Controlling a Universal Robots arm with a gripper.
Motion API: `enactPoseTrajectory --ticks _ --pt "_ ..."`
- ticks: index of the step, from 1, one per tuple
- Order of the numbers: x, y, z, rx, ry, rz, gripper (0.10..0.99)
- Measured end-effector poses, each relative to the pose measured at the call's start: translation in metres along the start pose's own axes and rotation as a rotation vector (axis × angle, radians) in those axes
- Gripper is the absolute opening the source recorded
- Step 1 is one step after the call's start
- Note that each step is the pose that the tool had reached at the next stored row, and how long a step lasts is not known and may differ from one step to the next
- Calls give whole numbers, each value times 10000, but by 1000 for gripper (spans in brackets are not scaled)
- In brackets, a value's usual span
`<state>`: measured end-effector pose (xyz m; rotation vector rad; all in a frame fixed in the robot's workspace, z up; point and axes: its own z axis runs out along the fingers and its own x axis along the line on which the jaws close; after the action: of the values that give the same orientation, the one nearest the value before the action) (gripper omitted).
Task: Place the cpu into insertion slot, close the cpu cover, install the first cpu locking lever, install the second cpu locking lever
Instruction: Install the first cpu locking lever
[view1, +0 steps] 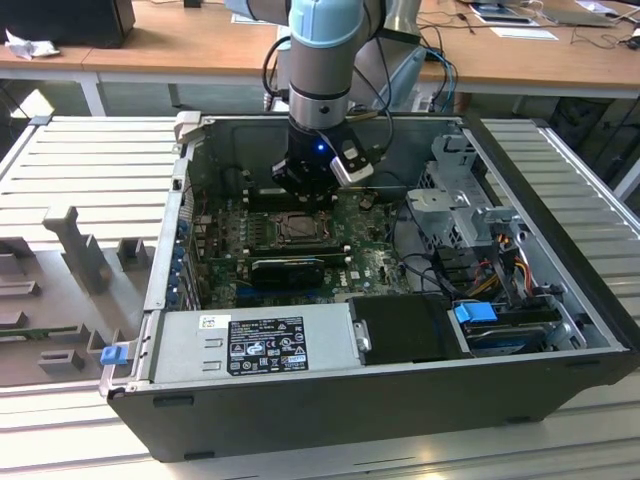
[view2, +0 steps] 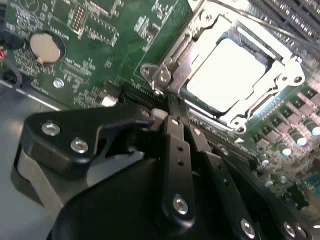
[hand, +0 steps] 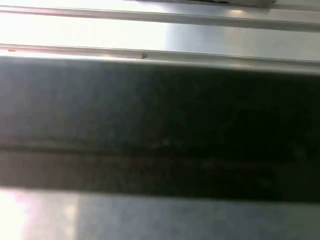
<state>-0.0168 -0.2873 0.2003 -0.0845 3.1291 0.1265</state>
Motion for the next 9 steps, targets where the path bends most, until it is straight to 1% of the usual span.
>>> enactPoseTrajectory --ticks 3,7,9 --pt "-1 4 -19 -15 -8 2 106" --pt "-2 11 -123 -7 -2 2 106" --pt "-2 13 -158 -4 0 2 106"
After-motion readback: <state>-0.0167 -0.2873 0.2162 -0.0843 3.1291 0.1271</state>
